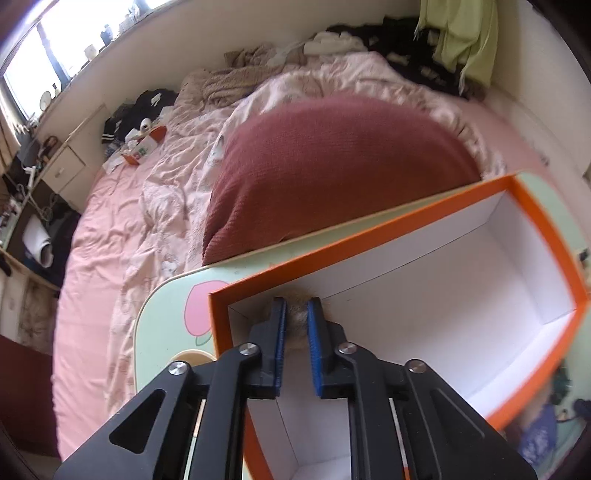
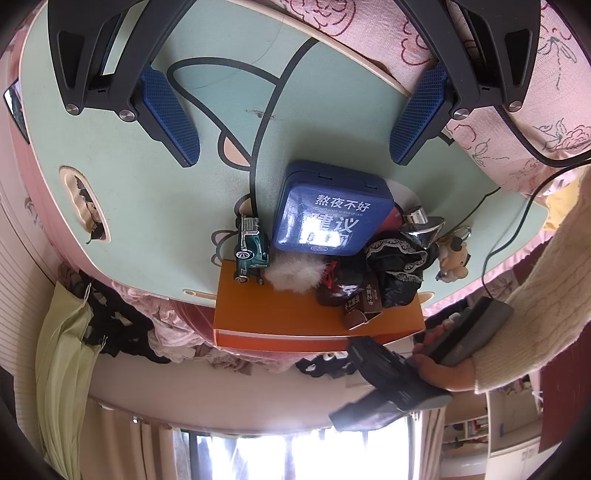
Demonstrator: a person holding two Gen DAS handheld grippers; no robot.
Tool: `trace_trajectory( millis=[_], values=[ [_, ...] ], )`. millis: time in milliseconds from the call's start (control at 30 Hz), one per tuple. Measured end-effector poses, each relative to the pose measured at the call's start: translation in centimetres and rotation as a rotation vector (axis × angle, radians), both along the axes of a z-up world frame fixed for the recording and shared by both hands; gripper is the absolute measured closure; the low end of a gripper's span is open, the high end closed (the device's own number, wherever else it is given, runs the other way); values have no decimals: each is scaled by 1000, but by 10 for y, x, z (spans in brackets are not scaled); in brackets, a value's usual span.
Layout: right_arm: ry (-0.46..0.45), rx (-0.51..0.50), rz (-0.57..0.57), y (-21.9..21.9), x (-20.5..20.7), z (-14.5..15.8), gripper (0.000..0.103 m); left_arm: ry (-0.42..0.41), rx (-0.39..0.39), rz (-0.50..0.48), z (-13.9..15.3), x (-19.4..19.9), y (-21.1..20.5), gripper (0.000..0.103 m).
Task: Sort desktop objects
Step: 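Lift the brown pom-pom out and set it beside the figurine, open left tool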
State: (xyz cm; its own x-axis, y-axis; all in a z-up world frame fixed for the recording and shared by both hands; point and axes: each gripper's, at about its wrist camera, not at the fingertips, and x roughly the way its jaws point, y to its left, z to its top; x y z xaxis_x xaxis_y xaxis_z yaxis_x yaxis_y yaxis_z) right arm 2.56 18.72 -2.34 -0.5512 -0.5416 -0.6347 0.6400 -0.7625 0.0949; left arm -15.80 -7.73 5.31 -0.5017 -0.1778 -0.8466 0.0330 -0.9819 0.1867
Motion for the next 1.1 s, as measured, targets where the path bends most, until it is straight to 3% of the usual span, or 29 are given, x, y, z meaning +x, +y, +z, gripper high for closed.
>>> trace_trajectory(
  millis=[233, 333, 467, 667, 733, 900, 1000, 1100],
  values=[
    [0, 0, -4, 0, 0, -1, 0, 219, 170, -179, 79, 70, 23, 103],
    [1, 0, -6, 0, 0, -1, 0, 271, 222, -251, 96, 98, 36, 103],
    [1, 1, -9, 0, 0, -1, 0, 288, 203, -305, 93, 130, 53, 103],
    [2, 1, -13, 0, 0, -1, 0, 233, 155, -289, 51, 146, 52, 102],
    [2, 1, -14, 0, -1, -2, 0, 226, 180, -272, 40, 147, 46, 93],
    [3, 1, -16, 1, 0, -2, 0, 286, 293, -217, 35, 162, 30, 45],
    [3, 1, -18, 1, 0, -2, 0, 377, 317, -185, 40, 186, 17, 34],
    [3, 1, -19, 1, 0, -2, 0, 373, 310, -155, 32, 209, 4, 29]
  ],
)
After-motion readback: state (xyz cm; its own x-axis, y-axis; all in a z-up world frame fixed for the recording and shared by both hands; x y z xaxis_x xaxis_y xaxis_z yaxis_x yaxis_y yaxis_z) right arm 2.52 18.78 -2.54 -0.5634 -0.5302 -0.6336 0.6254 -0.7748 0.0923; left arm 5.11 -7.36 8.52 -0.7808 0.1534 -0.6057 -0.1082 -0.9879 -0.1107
